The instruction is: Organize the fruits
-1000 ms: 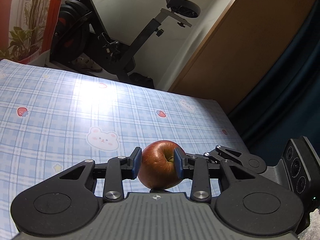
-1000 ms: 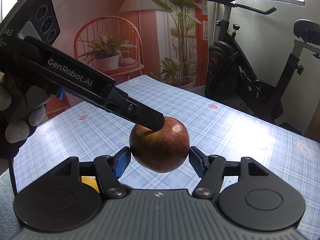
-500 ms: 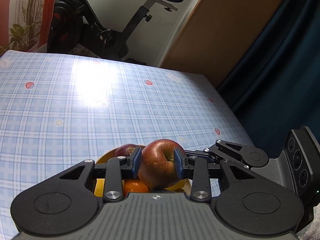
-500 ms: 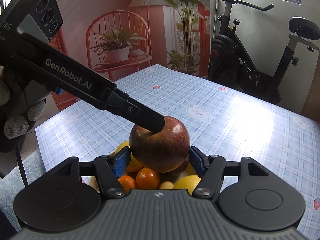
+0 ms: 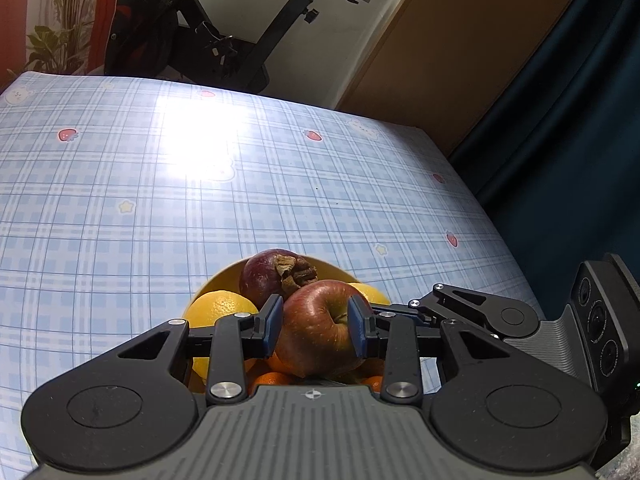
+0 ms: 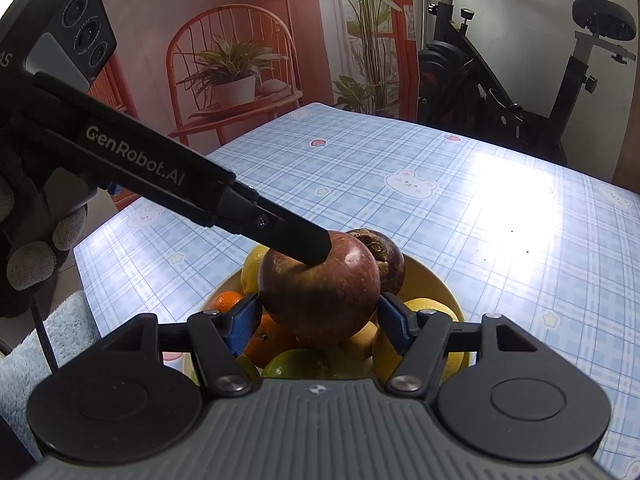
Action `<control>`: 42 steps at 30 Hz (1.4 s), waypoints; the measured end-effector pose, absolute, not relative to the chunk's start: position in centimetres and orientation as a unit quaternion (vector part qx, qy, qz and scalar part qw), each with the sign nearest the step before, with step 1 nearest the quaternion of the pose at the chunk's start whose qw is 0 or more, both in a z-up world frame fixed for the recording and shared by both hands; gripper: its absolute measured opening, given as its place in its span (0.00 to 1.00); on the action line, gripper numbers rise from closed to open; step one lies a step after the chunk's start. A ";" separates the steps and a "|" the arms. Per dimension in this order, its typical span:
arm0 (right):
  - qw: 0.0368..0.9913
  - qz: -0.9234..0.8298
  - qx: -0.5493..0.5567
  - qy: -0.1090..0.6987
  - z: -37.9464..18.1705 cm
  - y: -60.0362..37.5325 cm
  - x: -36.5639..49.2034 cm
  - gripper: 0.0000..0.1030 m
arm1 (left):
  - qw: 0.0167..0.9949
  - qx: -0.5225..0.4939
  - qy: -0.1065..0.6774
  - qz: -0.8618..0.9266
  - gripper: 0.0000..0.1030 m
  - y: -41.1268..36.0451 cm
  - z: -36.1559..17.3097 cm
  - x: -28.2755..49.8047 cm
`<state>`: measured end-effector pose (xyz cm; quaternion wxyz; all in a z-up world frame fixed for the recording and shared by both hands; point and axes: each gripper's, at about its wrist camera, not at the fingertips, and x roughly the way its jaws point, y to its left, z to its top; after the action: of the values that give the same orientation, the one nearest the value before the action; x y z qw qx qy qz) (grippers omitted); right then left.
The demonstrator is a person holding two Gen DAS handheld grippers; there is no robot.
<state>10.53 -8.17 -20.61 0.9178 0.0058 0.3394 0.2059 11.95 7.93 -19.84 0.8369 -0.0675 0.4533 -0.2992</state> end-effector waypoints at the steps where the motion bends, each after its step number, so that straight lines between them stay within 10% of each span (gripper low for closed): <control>1: 0.918 0.206 0.006 0.340 -20.6 -8.2 10.5 0.65 | 0.838 -0.065 0.450 -0.300 0.36 8.0 -19.8 11.9; 19: 0.928 0.175 0.022 0.329 -19.8 -9.3 8.7 0.72 | 0.889 -0.028 0.379 -0.254 0.53 8.6 -16.6 8.5; 29: 0.949 0.114 0.051 0.290 -17.6 -10.8 6.2 0.92 | 0.926 -0.004 0.320 -0.200 0.84 8.7 -14.2 5.0; 42: 0.964 0.009 0.085 0.252 -10.7 -13.0 2.6 1.00 | 0.949 0.000 0.282 -0.138 0.87 9.6 -9.2 2.1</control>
<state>2.61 -12.95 -10.70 0.9640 0.0849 0.2518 0.0093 2.12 9.57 -9.20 0.9494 -0.0001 0.2823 -0.1378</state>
